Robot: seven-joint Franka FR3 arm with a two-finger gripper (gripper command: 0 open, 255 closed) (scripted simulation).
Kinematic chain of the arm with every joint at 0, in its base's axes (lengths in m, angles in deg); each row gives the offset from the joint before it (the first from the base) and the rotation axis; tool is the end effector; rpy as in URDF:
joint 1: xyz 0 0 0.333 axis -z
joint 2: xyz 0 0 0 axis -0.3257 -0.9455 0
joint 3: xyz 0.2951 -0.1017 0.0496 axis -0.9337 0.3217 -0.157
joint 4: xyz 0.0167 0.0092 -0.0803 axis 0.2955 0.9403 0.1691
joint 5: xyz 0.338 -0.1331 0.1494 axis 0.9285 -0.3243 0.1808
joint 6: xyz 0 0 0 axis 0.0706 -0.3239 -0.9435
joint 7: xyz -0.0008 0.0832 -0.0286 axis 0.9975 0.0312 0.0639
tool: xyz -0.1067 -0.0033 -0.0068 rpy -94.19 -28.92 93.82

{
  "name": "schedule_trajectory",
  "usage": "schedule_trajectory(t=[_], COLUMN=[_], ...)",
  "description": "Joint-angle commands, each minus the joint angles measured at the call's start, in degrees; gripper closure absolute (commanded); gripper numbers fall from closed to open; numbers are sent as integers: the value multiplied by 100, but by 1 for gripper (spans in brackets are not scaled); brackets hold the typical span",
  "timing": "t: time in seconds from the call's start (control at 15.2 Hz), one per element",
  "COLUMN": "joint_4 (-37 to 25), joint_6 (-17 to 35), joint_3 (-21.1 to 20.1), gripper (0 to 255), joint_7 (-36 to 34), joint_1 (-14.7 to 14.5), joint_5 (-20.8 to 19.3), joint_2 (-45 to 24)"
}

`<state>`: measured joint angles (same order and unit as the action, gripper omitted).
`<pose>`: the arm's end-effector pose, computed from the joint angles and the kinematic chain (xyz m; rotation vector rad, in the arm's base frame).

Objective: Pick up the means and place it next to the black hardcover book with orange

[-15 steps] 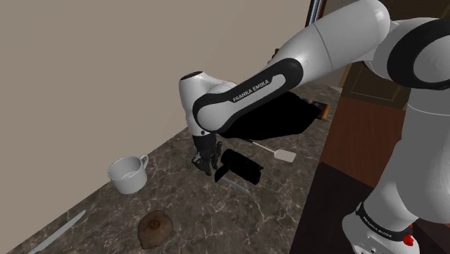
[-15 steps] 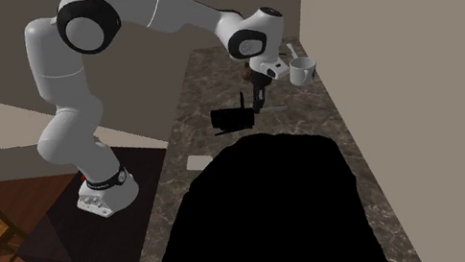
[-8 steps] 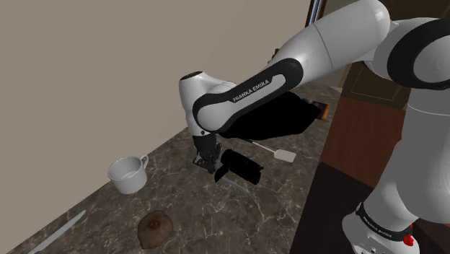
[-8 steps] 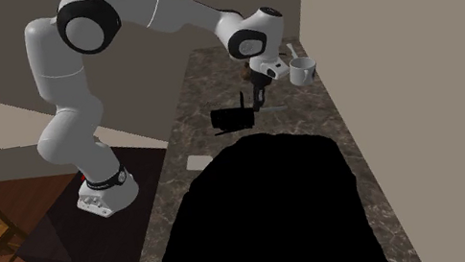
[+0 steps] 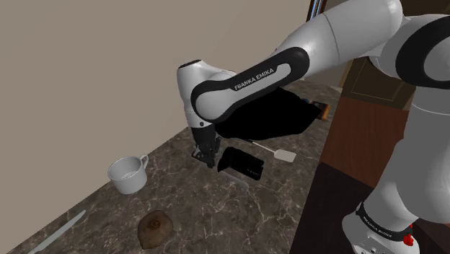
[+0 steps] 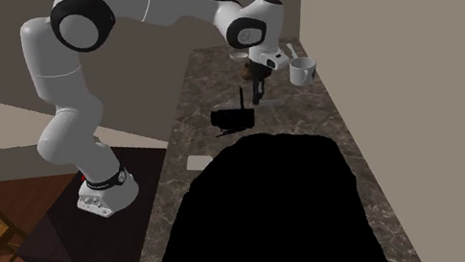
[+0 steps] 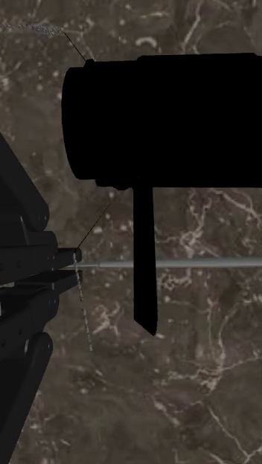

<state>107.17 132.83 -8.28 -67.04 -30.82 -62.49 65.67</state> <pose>0.5256 0.2931 0.3754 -3.0906 -0.2754 0.2988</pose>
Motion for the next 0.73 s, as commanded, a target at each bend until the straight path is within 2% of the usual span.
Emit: schedule_trajectory(t=[0.0, 0.66], joint_4=[-72, -556], joint_6=[-138, -841], joint_3=[-5, -24], gripper=[255, 255], joint_7=[5, -2], joint_1=[8, 27], joint_5=[20, 84], joint_2=[68, 298])
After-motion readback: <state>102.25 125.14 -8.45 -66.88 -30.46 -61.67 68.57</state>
